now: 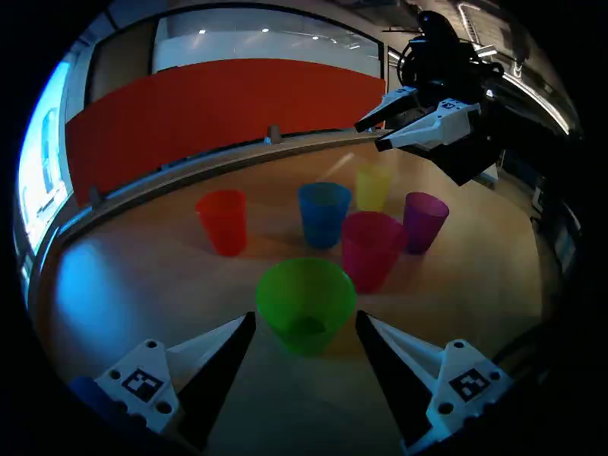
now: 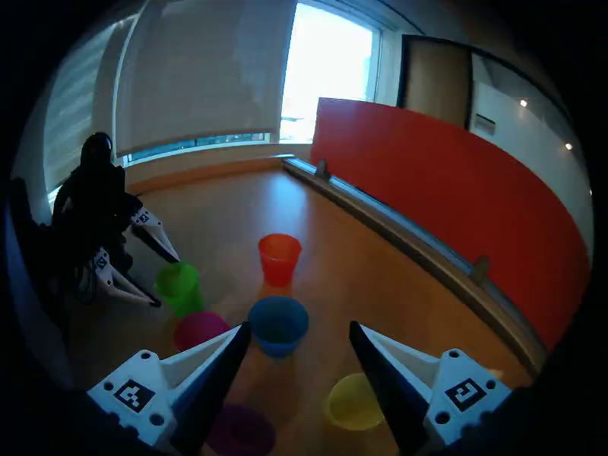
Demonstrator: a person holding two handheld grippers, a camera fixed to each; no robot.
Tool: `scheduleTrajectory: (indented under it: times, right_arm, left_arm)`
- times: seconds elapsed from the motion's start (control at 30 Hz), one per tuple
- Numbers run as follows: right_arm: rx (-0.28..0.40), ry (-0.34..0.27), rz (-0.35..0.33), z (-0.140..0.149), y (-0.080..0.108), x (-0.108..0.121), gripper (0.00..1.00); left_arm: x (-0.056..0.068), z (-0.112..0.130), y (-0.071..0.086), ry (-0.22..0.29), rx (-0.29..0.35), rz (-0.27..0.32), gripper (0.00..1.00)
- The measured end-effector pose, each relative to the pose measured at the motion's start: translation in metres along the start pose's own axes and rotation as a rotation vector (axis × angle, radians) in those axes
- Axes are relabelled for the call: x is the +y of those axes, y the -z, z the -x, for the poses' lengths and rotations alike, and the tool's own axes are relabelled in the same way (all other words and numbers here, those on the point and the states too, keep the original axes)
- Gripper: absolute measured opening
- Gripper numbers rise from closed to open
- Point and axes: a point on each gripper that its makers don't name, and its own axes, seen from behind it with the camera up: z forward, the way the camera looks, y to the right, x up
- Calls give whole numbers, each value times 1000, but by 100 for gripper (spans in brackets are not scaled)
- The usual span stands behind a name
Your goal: Pour water
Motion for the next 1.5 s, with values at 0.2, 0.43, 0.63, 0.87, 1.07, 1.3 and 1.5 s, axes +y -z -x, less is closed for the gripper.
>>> scheduleTrajectory:
  times: [0.2, 0.43, 0.63, 0.87, 1.07, 1.3, 1.5]
  right_arm:
    - [-4, -1, -4, -2, -8, 1, 100]
    - [-13, -1, -10, 0, -15, 2, 100]
    - [-14, -1, -10, -1, -19, 4, 100]
    - [-21, -1, -12, 1, -23, 5, 100]
    - [-27, 1, -19, 0, -28, 2, 100]
    - [-50, 6, -34, 5, -36, -3, 100]
    - [-82, 15, -44, 14, -46, -7, 100]
  left_arm:
    - [-2, -2, -9, 3, -2, 9, 98]
    - [-2, -8, -16, 4, 2, 24, 98]
    - [-2, -8, -19, 5, -8, 37, 97]
    - [0, -7, -19, 7, -10, 52, 87]
    - [2, -7, -18, -5, -11, 56, 86]
    - [1, -14, -14, -3, 8, 51, 86]
    - [-2, -17, -10, 10, 19, 42, 86]
